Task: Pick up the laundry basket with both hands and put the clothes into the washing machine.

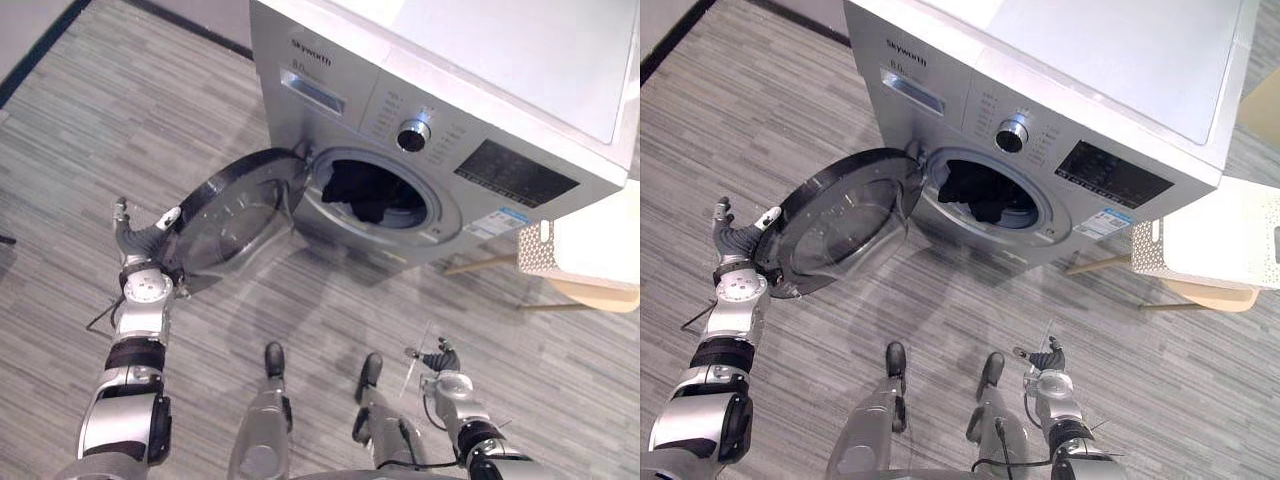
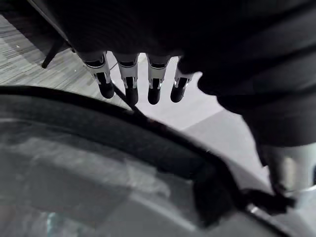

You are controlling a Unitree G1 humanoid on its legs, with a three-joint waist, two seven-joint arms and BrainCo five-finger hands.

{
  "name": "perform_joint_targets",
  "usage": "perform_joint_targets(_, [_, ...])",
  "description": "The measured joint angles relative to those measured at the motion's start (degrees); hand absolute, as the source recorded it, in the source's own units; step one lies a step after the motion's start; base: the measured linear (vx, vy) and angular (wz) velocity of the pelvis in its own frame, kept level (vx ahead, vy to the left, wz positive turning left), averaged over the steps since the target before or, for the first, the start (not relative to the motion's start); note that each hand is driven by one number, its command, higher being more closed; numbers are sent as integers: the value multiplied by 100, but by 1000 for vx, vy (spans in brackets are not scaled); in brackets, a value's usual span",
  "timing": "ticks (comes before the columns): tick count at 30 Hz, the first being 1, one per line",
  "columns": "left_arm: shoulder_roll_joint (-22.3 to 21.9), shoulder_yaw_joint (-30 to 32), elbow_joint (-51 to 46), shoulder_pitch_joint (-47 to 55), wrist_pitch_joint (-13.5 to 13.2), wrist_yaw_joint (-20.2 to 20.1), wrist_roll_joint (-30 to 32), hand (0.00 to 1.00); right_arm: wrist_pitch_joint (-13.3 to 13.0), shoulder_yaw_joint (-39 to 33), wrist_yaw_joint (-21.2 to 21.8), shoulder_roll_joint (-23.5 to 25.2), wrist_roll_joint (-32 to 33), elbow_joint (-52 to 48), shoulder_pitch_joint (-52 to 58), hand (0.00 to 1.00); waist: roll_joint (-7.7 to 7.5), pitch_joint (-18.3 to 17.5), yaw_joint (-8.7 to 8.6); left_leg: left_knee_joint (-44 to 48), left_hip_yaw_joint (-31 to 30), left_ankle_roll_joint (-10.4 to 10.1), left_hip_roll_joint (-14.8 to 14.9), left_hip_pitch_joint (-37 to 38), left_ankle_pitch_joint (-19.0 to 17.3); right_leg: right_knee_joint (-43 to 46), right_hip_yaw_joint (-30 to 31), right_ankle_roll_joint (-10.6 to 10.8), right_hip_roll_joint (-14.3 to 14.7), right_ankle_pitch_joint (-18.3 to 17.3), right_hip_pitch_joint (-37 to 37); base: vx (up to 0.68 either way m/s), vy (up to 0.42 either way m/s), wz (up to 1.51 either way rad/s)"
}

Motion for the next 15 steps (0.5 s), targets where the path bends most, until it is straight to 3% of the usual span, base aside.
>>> perform_joint_targets(5, [-616, -224, -593, 716, -169, -66, -6, 0, 1, -29, 0, 5, 34, -18, -166, 0, 30, -1, 89, -194, 13, -75, -3, 101, 115, 0, 4, 4, 24, -3, -12, -21, 0, -2])
perform_joint_targets(8, [-1089, -671, -1088, 1403, -163, -180, -21, 0, 2, -29, 2, 22, 26, -99, -178, 0, 56, -8, 93, -288, 49, -45, -19, 351, 138, -1, 25, 30, 20, -28, 174, 20, 7, -4])
perform_joint_targets(10, [-1482, -1082, -1458, 1978, -94, -469, -60, 0, -2, 19, 100, 42, -8, -651, 248, 0, 78, -27, 83, -381, 152, -49, -24, 627, 136, 0, 137, 55, 23, -58, 352, 44, 15, -17])
perform_joint_targets(13, [-1771, -1602, -1741, 2386, 17, -753, -57, 0, -171, 122, 321, -85, -100, -1142, 961, 0, 195, -205, -1, -399, 205, -61, -28, 753, 113, 12, 190, 96, 20, -130, 448, 62, 8, -8])
perform_joint_targets(15, [-1871, -1999, -1841, 2660, 39, -971, -51, 0, -193, 128, 423, -192, -200, -1069, 1291, 0, 370, -436, -128, -404, 303, -88, 3, 894, 81, 108, 294, 111, 38, -216, 480, 62, -8, -21])
